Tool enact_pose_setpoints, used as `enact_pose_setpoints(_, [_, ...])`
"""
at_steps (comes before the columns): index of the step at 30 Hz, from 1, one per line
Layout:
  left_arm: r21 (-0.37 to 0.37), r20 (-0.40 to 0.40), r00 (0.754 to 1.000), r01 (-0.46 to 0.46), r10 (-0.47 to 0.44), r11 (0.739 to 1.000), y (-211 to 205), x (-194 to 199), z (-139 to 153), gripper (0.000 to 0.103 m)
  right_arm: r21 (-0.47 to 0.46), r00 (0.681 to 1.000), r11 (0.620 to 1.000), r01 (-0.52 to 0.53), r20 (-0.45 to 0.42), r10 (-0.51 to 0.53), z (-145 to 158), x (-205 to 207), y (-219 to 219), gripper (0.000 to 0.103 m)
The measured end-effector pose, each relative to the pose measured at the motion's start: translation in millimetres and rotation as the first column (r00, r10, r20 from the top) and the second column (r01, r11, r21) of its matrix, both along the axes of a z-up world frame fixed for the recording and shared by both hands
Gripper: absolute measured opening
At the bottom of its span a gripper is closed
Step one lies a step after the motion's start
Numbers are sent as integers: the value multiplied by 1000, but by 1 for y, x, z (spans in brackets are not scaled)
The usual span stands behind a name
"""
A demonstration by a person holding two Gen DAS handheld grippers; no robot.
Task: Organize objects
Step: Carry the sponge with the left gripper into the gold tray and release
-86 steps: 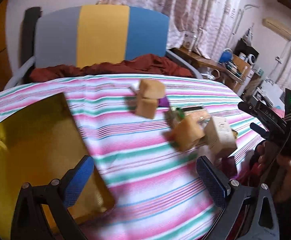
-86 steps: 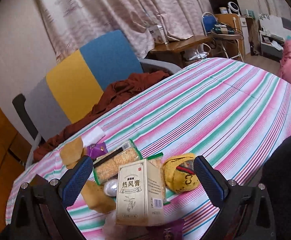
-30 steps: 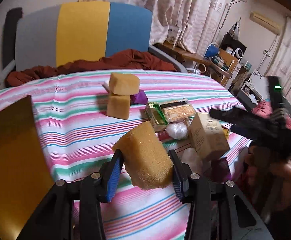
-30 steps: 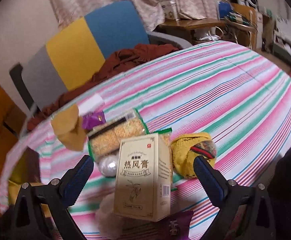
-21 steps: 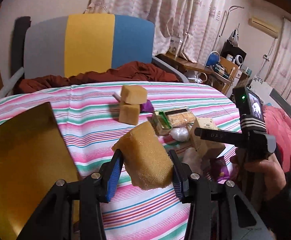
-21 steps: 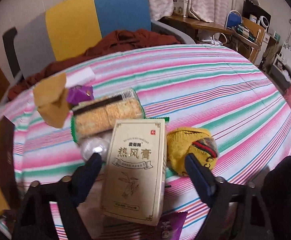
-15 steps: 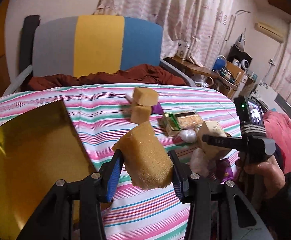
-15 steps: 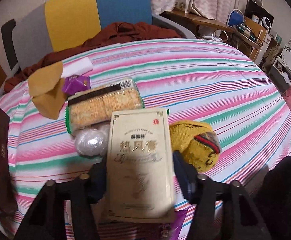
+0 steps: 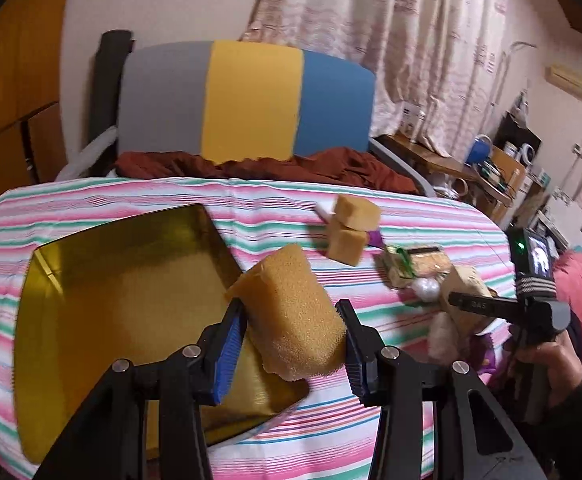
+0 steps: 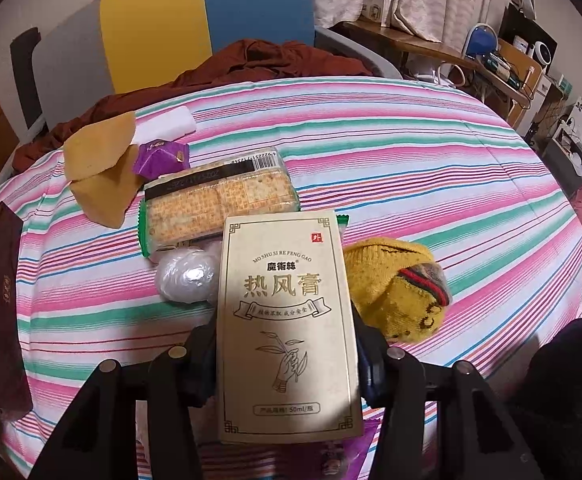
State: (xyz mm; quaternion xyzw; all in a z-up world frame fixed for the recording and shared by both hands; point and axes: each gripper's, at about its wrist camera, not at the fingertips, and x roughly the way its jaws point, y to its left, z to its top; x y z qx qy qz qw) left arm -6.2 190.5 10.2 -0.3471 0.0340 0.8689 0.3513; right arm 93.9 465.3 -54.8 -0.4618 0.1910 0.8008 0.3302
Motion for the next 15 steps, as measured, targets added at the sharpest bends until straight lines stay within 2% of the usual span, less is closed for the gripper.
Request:
enact_pose_setpoints(3, [-3, 6, 997, -73, 73, 997, -26, -12, -3, 46, 4, 1000, 1000, 0, 7, 0, -1, 0, 0, 52])
enact_pose_setpoints(8, [-50, 28, 980, -195, 196, 980, -65, -34, -22, 46, 13, 1000, 1000, -6, 15, 6, -1, -2, -1, 52])
enact_pose_setpoints(15, [-191, 49, 937, -332, 347, 924, -107, -61, -66, 46, 25, 1000, 1000, -17, 25, 17, -2, -2, -4, 52])
